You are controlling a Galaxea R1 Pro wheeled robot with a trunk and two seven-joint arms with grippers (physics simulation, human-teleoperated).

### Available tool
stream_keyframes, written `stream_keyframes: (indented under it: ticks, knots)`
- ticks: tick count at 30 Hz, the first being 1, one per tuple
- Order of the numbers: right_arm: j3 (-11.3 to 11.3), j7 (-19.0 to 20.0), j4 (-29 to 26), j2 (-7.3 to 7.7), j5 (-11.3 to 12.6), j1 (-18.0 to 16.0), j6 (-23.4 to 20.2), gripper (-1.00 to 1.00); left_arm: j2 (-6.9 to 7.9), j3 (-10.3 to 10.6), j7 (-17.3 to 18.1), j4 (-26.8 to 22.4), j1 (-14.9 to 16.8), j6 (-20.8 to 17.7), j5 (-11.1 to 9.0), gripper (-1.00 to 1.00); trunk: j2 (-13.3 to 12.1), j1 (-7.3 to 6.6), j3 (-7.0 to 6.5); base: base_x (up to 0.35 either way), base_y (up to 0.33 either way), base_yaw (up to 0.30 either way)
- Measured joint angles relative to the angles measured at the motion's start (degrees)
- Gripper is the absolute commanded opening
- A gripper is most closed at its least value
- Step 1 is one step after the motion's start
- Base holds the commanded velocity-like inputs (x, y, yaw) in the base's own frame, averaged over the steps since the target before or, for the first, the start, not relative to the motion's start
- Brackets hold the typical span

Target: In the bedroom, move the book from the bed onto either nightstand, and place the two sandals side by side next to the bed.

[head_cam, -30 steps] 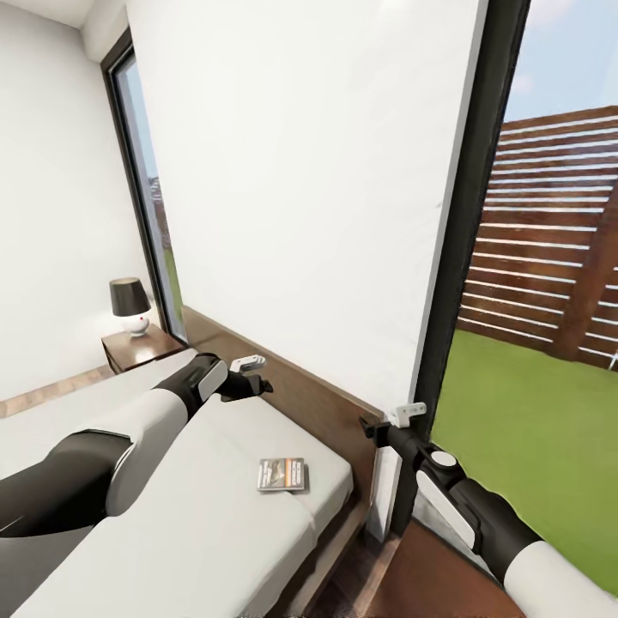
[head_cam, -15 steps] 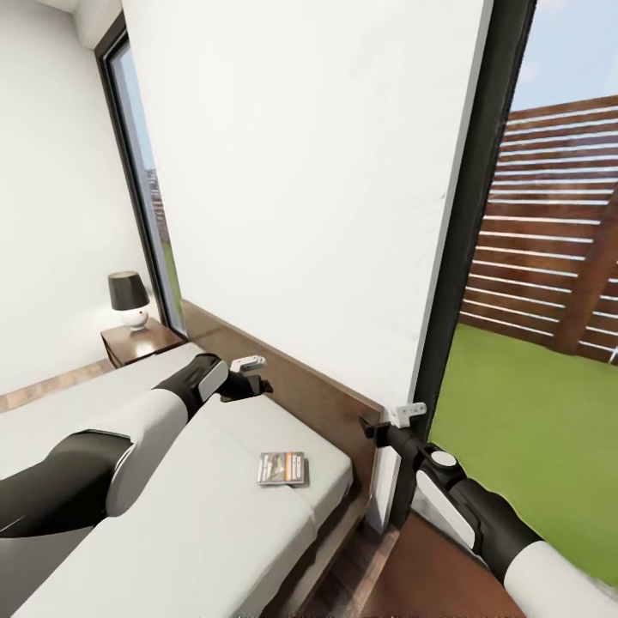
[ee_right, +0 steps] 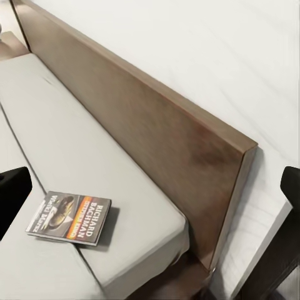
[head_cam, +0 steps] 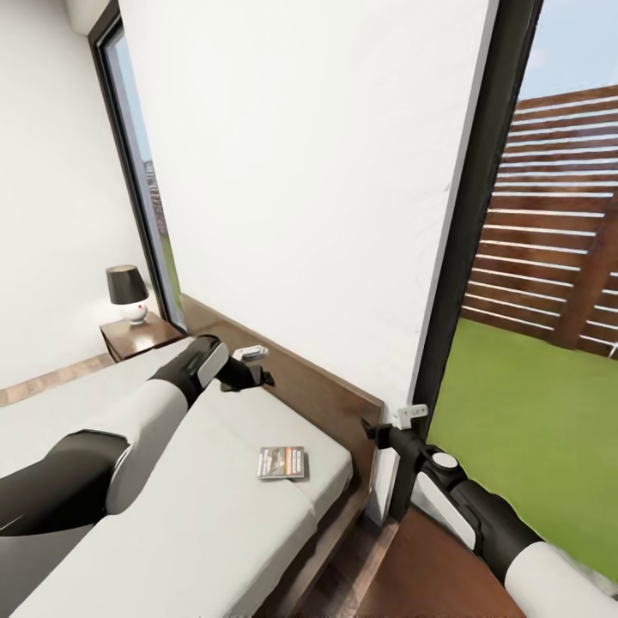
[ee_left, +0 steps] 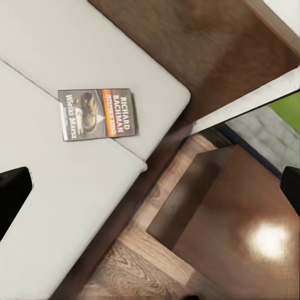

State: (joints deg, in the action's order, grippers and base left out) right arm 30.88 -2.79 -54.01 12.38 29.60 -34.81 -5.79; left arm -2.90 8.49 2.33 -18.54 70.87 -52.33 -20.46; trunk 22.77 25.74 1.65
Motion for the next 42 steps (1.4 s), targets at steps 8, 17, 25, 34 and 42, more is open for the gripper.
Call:
stream_keyframes:
  ticks: [8, 17, 25, 34, 42]
  knots:
    - [0.0, -0.1, 0.4, 0.02, 0.0, 0.0, 0.1, 1.00, 0.44, 0.0, -1.0, -3.6, 0.5, -2.2, 0.1, 1.00, 0.0, 0.00, 0.74, 0.000, 0.000, 0.000]
    - [0.2, 0.0, 0.4, -0.08, 0.0, 0.0, 0.1, 1.00, -0.05, 0.0, -1.1, -5.7, 0.7, -5.0, 0.1, 1.00, 0.0, 0.00, 1.37, 0.000, 0.000, 0.000]
    - [0.3, 0.0, 0.5, -0.39, 0.1, 0.0, -0.1, 1.00, -0.04, 0.2, -1.3, -5.3, 0.6, -4.9, 0.1, 1.00, 0.0, 0.00, 1.38, 0.000, 0.000, 0.000]
    - [0.2, 0.0, 0.3, -0.27, 0.1, 0.0, 0.1, 1.00, -0.05, 0.1, -1.3, -5.3, 0.6, -4.8, 0.1, 1.00, 0.0, 0.00, 1.74, 0.000, 0.000, 0.000]
    - [0.3, 0.0, 0.2, -0.34, 0.0, 0.0, 0.1, 1.00, -0.08, 0.0, -1.3, -5.3, 0.6, -4.8, 0.1, 1.00, 0.0, 0.00, 2.44, 0.000, 0.000, 0.000]
